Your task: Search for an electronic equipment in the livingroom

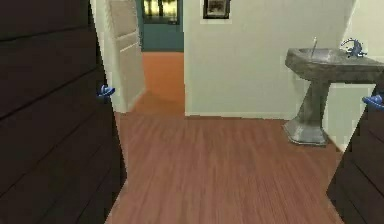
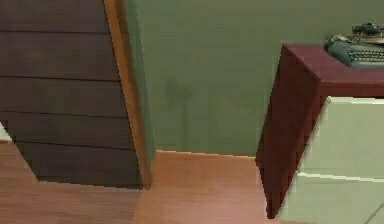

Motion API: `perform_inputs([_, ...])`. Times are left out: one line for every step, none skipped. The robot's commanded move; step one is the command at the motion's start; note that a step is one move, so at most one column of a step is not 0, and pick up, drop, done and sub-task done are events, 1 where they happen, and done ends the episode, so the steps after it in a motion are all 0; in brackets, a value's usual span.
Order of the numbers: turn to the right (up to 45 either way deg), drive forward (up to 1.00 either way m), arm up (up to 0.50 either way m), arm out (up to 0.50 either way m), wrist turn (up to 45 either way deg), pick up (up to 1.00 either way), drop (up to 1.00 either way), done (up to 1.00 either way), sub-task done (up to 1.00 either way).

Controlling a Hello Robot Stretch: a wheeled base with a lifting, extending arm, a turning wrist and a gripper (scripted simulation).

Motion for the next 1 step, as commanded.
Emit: perform_inputs([0.0, 1.0, 0.0, 0.0, 0.0, 0.0, 0.0, 0.0, 0.0])
